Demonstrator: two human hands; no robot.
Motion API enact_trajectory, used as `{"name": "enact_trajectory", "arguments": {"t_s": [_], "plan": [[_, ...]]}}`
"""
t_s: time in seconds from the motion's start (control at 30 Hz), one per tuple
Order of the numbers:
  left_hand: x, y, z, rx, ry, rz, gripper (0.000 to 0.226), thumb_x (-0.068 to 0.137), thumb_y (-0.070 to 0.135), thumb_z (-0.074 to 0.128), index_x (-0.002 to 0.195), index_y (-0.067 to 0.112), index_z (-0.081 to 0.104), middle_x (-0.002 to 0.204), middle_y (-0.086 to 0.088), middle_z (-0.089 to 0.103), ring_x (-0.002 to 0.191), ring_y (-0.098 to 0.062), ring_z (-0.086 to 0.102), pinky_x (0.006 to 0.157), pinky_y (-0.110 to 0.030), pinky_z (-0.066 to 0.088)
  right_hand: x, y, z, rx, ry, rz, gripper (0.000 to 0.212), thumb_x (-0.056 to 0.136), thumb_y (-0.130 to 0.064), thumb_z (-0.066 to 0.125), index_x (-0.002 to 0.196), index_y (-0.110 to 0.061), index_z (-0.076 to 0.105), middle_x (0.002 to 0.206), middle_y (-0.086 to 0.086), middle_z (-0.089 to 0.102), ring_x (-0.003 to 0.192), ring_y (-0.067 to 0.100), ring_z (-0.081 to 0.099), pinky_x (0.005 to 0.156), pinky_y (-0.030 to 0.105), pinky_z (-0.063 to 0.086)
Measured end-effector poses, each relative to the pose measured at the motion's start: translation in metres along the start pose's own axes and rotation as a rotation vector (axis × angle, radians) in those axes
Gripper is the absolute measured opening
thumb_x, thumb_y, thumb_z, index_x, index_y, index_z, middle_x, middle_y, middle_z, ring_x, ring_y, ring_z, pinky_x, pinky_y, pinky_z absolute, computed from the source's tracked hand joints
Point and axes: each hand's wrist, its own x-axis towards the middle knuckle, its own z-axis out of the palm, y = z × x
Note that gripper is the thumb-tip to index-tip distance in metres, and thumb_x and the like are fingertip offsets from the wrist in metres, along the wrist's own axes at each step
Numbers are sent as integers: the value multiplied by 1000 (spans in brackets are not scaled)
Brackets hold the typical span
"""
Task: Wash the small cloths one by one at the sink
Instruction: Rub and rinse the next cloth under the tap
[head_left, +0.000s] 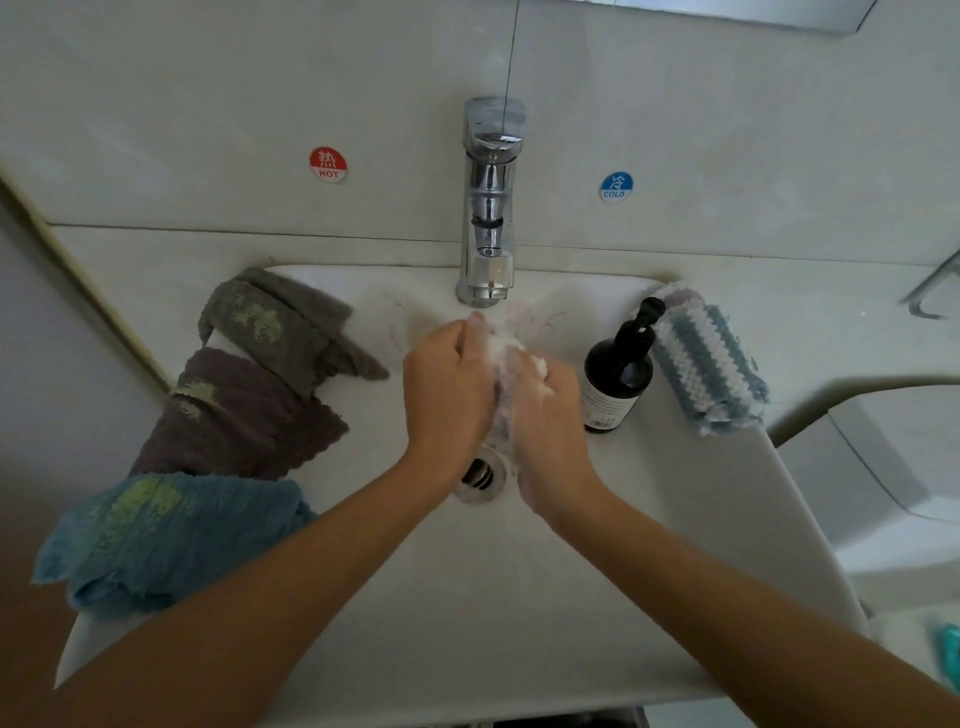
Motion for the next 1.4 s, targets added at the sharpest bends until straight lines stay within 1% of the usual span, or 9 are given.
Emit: {"name": "enact_trajectory", "arguments": {"t_s": [0.13,0.23,0.4,0.53,0.63,0.87,1.03,1.2,1.4], "plan": [[-12,-2,-1,24,7,45,47,101,21,44,54,16,45,47,5,42,43,-4,40,44,-22,36,7,-7,2,-75,-24,-3,44,98,-15,44,54,-20,46,58,6,45,58,23,45,56,38,38],[-21,-2,-2,35,-31,45,47,100,22,45,54,15,44,45,9,40,42,-4,40,44,-20,35,12,-5,2,-107,-14,-54,41,99,-10,44,59,-16,44,58,3,46,52,10,48,52,31,40],[2,-7,-9,27,52,22,49,100,18,45,52,19,38,47,5,37,42,-5,33,45,-22,30,1,2,6,-135,-88,-61,35,95,-17,45,61,-14,44,53,1,38,51,18,36,54,37,30],[-28,-2,-1,50,-28,49,46,100,20,45,54,15,45,47,6,42,44,-5,41,45,-22,36,12,-10,-3,-125,-103,-51,29,104,-6,38,84,-11,57,72,-5,46,55,-5,55,58,14,47],[0,-4,-2,47,23,3,49,100,19,46,52,17,39,46,5,37,43,-6,34,46,-25,31,0,-4,-2,-131,-126,-23,34,102,-10,43,72,-13,59,61,0,39,54,15,42,59,41,40],[-25,0,1,48,-23,92,48,100,24,44,55,8,48,46,5,40,42,-5,39,41,-22,34,14,-5,-9,-83,-110,-2,32,103,-6,41,72,-10,49,68,-3,49,48,-5,52,51,15,45],[1,-7,-6,59,62,51,48,101,20,45,53,18,41,48,3,40,44,-7,35,45,-24,31,4,2,-5,-145,-172,-99,42,100,-13,43,62,3,40,56,9,37,52,22,34,50,37,26],[-23,-6,4,74,3,61,45,101,20,45,55,18,44,49,7,41,44,-5,39,46,-21,34,18,3,-8,-154,-111,-16,32,104,-21,41,84,-1,57,74,3,57,70,20,56,69,39,51],[-15,-9,-3,55,47,57,45,101,20,44,56,18,43,50,6,41,44,-4,38,46,-18,32,14,11,-8,-223,-154,-160,39,102,-12,44,67,7,46,54,7,41,48,14,39,45,34,30]]}}
